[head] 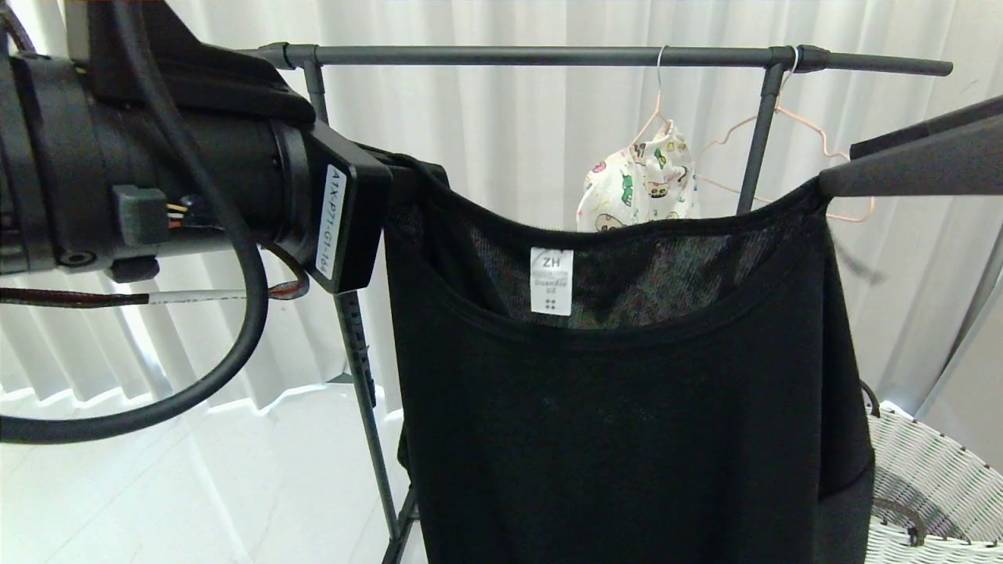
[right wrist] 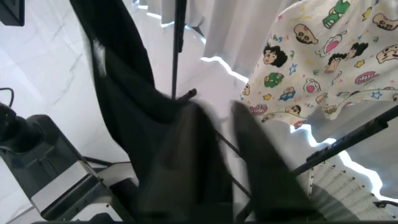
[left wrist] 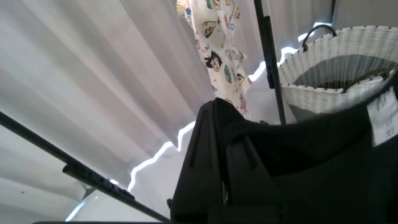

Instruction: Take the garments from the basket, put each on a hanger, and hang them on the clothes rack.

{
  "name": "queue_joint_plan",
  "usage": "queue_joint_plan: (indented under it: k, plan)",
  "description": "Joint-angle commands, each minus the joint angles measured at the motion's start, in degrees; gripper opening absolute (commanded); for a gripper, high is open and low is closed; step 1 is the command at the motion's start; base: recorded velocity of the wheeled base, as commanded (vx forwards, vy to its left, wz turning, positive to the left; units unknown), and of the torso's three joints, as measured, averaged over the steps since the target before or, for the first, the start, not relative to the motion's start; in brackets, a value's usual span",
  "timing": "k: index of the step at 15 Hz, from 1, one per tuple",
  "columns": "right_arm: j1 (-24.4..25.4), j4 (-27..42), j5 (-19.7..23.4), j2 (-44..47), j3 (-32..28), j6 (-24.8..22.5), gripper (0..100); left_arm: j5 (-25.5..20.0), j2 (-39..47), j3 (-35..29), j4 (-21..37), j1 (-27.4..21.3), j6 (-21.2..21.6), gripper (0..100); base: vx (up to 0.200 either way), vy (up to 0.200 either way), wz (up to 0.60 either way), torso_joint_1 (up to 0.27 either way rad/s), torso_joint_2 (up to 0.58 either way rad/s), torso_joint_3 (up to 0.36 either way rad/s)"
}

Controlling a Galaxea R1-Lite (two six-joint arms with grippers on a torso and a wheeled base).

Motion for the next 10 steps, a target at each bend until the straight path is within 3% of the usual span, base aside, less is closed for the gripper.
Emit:
queue_joint_plan:
  k: [1, 4, 8, 10]
  plan:
    - [0.02, -0.04, -0.09, -0.97, 1.87, -0.07, 100, 0.04, 0.29, 0.10, -0.03, 0.00, 0.07, 0, 0.000, 0.000, 0.00, 0.000, 0.00, 0.000]
    - [-0.07, -0.13, -2.02, -4.58, 7.85, -2.35, 100, 0.74, 0.55, 0.36, -0.03, 0.17, 0.16, 0, 0.000, 0.000, 0.00, 0.000, 0.00, 0.000]
    - [-0.24, -0.13, -2.11, -10.11, 14.70, -3.41, 100, 8.39, 2.49, 0.36, 0.06, 0.44, 0.25, 0, 0.000, 0.000, 0.00, 0.000, 0.00, 0.000]
    - [-0.42, -0.13, -2.20, -11.52, 16.02, -3.41, 100, 10.15, 2.84, 1.07, 0.06, 0.79, 0.25, 0, 0.000, 0.000, 0.00, 0.000, 0.00, 0.000]
